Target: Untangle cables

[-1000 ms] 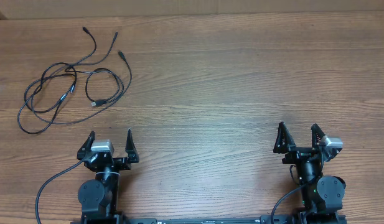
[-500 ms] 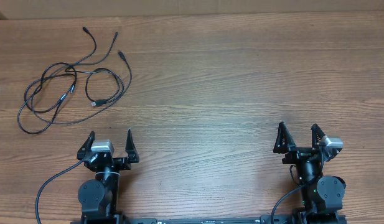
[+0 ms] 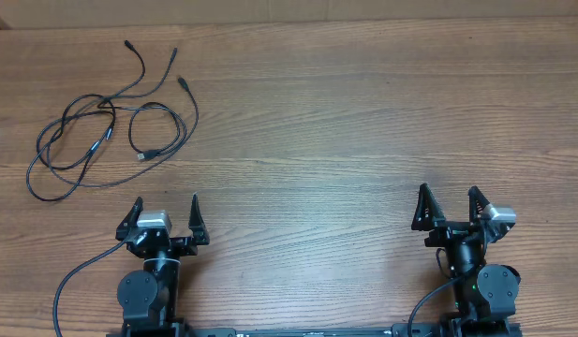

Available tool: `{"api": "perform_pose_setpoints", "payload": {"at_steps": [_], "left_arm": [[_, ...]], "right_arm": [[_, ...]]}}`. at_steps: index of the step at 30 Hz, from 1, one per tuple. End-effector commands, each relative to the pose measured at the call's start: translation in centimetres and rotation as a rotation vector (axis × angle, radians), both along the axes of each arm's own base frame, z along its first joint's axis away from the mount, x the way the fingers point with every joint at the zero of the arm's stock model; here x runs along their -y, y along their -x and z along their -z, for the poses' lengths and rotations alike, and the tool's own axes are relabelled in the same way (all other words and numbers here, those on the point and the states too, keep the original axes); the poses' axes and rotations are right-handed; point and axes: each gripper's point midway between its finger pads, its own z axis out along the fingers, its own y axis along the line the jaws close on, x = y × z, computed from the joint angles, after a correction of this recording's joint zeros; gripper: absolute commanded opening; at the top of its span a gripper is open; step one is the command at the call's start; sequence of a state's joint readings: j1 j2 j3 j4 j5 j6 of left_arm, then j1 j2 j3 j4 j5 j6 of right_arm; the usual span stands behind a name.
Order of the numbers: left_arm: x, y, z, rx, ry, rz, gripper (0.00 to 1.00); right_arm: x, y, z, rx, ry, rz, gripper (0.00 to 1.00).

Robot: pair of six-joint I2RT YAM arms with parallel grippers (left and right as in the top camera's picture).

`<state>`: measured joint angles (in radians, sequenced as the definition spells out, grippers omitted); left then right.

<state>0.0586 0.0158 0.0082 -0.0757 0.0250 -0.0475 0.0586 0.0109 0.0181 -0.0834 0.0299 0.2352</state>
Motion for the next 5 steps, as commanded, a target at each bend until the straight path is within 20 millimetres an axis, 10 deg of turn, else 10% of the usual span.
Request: {"api": "perform_pose_setpoints", "payload": {"at_steps": [1,5], "left_arm": [[0.01,0.04,-0.03,0.005,-0.026,0.0,1.0],[0.01,0.04,-0.03,0.005,-0.026,0.0,1.0]], "right_arm": [[0.06,-0.01,0.26,0.0,0.004,0.002,1.0],[0.05,-0.01,0.26,0.0,0.004,0.001,1.0]]}}
